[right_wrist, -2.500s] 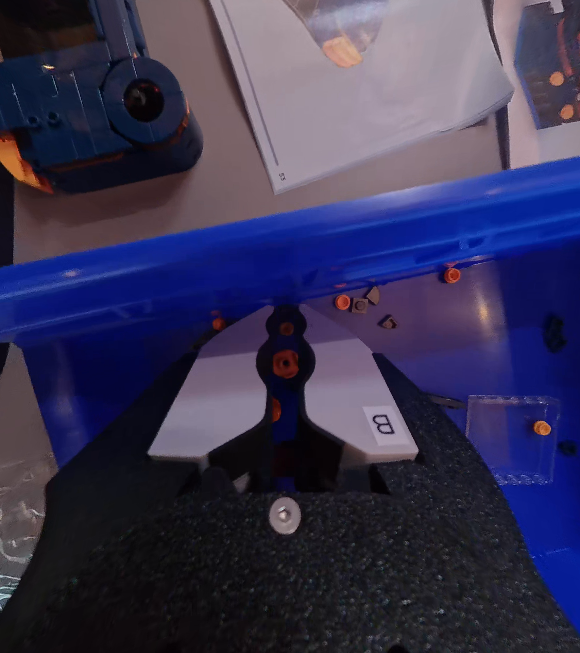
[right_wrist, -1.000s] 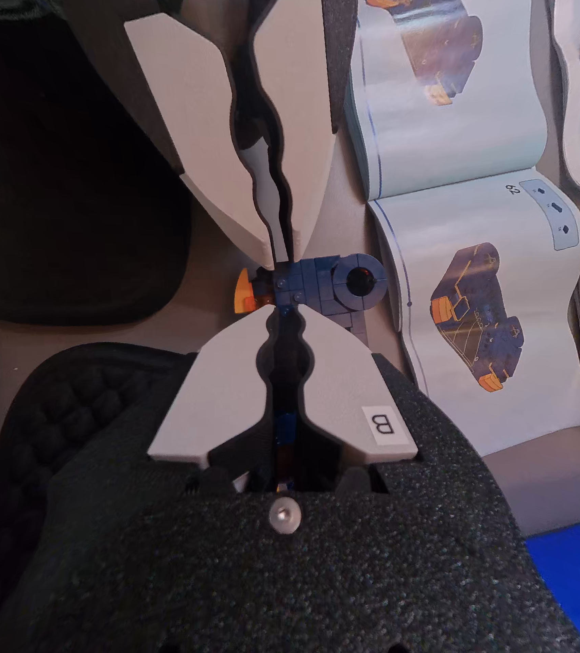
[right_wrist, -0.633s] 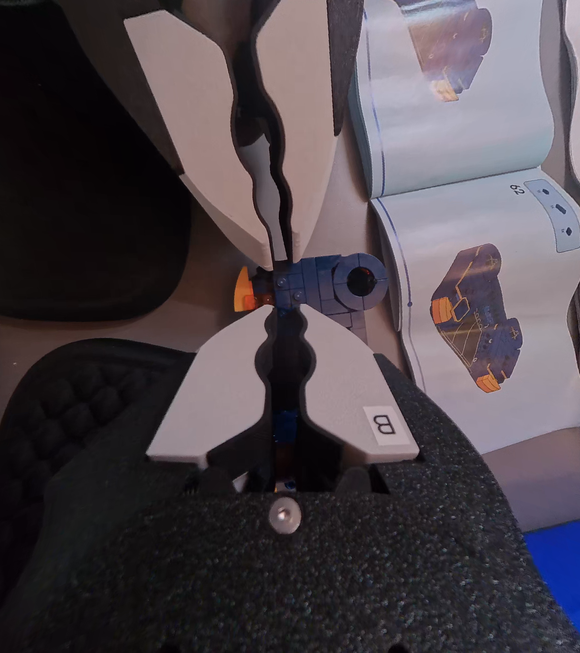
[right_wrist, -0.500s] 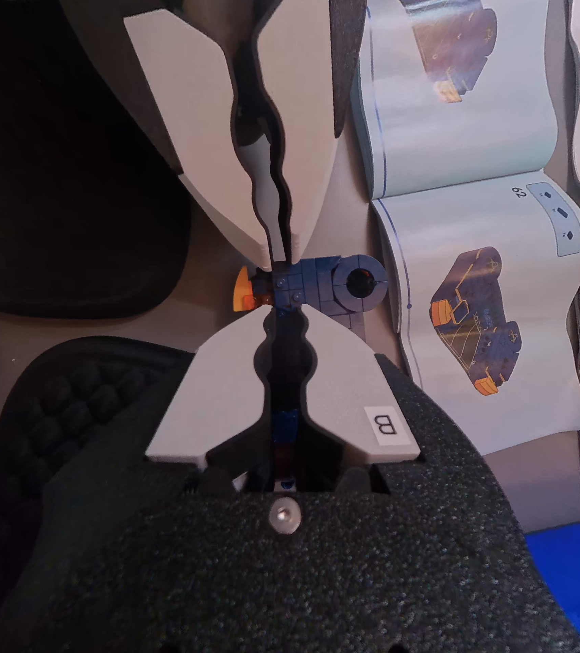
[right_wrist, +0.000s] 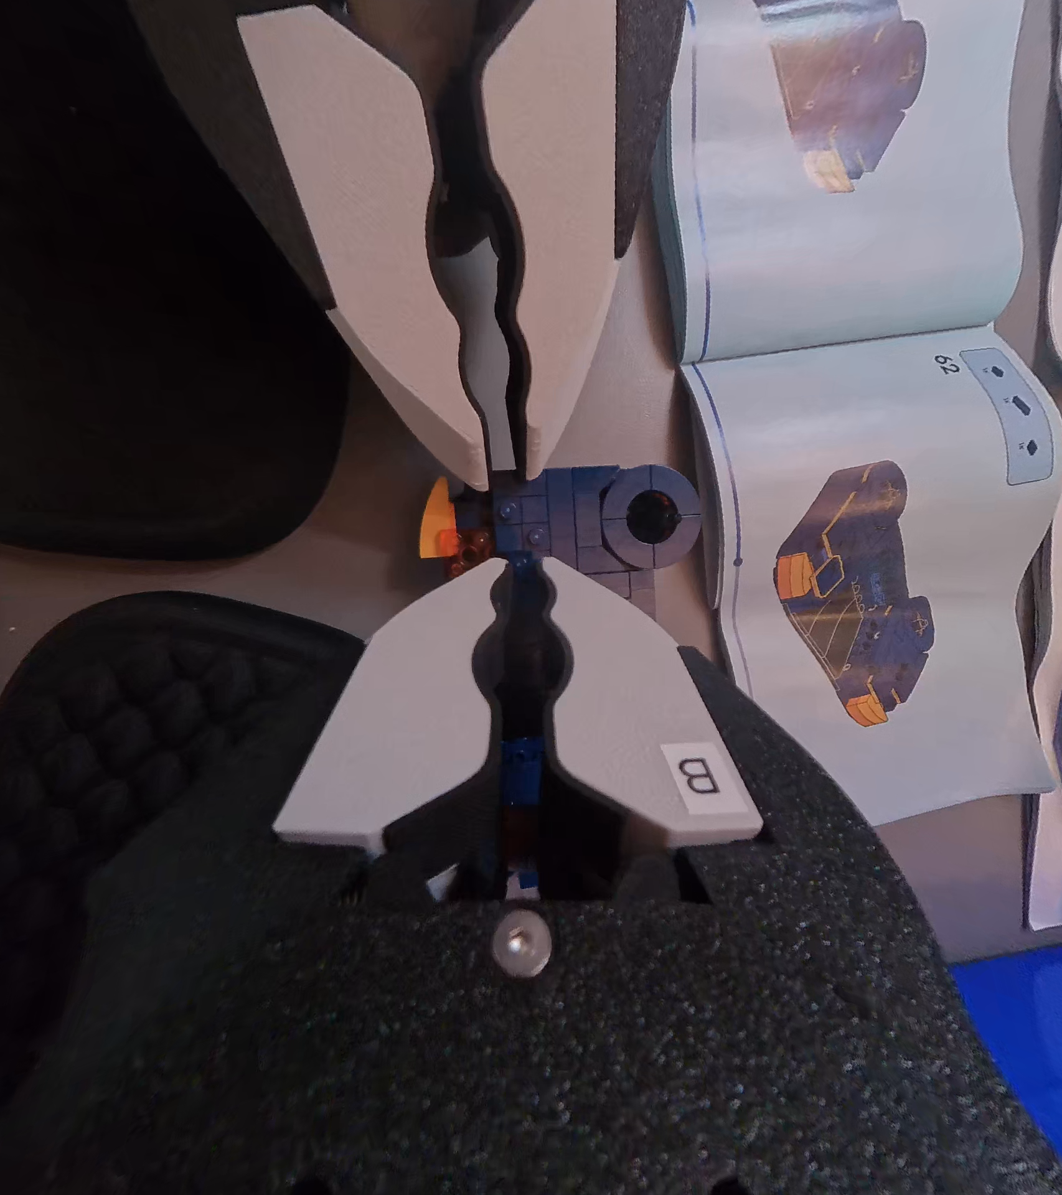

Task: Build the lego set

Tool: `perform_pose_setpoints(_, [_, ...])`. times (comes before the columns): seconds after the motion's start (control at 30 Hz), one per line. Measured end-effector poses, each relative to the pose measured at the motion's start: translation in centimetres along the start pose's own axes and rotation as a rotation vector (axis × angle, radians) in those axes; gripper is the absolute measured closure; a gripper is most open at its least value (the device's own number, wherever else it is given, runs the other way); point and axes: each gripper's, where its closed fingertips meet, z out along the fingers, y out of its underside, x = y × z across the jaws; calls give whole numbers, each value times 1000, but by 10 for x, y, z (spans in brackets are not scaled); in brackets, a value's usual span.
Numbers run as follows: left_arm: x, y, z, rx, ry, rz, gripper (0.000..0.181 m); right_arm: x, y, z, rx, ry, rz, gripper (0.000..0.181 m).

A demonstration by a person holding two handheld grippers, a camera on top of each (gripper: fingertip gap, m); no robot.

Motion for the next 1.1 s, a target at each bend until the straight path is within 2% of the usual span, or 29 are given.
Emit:
perform_pose_setpoints(0.6, [0, 0, 0, -1, 0, 1, 173, 2, 0, -1, -2, 14, 15, 174])
perform_pose_setpoints(0.73, [0, 0, 0, -1, 1, 0, 174, 3, -1, -2, 8, 17, 15, 181])
perform_pose_setpoints(1.1, [0, 0, 0, 0, 4, -18, 176, -3, 0, 1, -16, -36, 32, 181])
